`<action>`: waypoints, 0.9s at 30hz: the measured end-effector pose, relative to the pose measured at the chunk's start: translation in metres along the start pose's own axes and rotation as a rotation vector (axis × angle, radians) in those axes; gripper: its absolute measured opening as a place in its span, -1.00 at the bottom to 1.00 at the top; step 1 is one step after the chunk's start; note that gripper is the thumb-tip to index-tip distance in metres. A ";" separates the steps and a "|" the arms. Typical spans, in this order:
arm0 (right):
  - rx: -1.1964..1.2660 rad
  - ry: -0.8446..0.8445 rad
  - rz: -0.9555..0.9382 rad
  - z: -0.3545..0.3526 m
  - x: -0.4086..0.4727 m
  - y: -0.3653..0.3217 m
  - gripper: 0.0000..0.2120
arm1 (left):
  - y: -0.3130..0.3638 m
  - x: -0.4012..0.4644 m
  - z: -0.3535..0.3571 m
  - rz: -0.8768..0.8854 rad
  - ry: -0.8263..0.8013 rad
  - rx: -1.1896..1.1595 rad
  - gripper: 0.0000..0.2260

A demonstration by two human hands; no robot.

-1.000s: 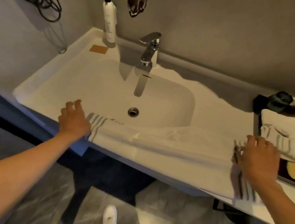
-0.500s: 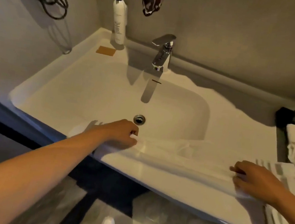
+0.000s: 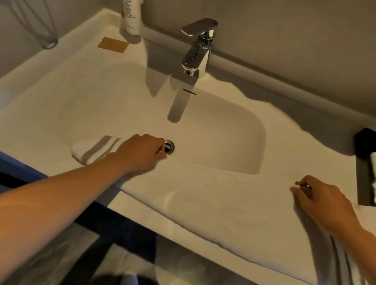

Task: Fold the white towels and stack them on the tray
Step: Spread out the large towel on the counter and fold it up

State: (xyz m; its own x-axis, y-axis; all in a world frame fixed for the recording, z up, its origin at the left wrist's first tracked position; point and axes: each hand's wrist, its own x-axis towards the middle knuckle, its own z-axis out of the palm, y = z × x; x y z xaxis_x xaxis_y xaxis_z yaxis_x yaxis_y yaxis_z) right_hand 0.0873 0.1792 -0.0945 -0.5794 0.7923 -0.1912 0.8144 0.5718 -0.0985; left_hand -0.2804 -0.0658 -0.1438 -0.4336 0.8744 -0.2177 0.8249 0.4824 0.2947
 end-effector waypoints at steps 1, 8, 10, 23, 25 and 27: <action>-0.059 0.115 0.009 0.008 -0.004 0.000 -0.77 | 0.001 0.000 0.008 -0.005 -0.008 0.083 -0.78; -0.078 0.361 -0.252 0.020 -0.035 -0.058 -0.67 | 0.011 -0.016 0.011 0.035 0.064 0.117 -0.67; -0.072 0.212 -0.240 0.033 -0.042 -0.058 -0.55 | 0.011 -0.027 -0.004 -0.035 -0.254 0.057 -0.64; -0.082 0.011 -0.740 0.028 -0.100 -0.054 -0.60 | 0.008 -0.093 -0.017 0.358 -0.099 -0.008 -0.84; -0.203 0.022 -0.753 0.035 -0.098 -0.051 -0.69 | 0.009 -0.096 -0.014 0.415 -0.008 0.031 -0.89; -0.263 0.056 -0.716 0.040 -0.101 -0.050 -0.76 | 0.013 -0.107 -0.021 0.523 0.036 0.143 -0.89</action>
State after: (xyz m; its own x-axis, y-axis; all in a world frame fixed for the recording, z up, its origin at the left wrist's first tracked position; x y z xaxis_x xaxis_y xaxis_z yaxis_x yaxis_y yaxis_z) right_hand 0.1062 0.0621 -0.1092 -0.9697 0.2143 -0.1176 0.2088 0.9763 0.0578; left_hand -0.2309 -0.1525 -0.0977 0.0378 0.9983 -0.0437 0.9739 -0.0270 0.2252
